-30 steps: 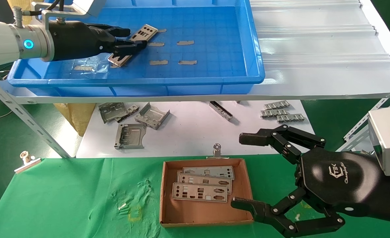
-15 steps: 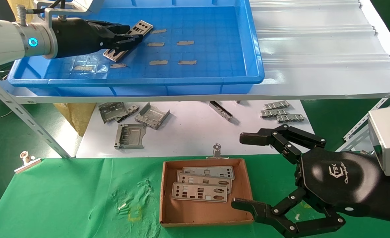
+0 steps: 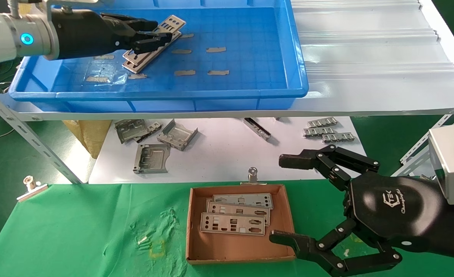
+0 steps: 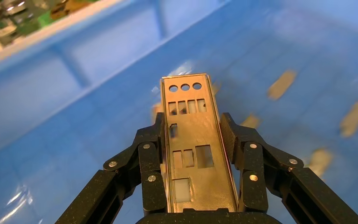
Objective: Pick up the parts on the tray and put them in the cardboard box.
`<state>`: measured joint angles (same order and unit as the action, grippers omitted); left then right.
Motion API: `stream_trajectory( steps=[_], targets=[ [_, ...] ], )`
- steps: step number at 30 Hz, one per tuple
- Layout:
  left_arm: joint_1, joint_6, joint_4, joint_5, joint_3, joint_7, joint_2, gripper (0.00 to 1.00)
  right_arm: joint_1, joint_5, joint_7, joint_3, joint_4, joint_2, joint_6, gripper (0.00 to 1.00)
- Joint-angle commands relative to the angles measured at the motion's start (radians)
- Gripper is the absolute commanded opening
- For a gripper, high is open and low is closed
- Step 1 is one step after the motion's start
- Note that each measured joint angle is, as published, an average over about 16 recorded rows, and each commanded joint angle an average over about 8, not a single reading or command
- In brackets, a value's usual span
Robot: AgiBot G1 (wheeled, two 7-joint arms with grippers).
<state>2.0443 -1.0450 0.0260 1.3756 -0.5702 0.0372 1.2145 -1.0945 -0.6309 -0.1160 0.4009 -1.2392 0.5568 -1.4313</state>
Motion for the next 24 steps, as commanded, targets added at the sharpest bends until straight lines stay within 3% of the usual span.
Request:
stream_trajectory(
  steps=[1, 24],
  targets=[
    [0.008, -0.037, 0.006, -0.004, 0.003, 0.003, -0.007, 0.0, 0.0, 0.0, 0.0, 0.0, 0.0, 0.0, 0.0, 1.0],
    [0.054, -0.324, 0.022, -0.035, 0.021, 0.089, -0.07, 0.0, 0.0, 0.0, 0.0, 0.0, 0.0, 0.0, 0.0, 1.0]
  ],
)
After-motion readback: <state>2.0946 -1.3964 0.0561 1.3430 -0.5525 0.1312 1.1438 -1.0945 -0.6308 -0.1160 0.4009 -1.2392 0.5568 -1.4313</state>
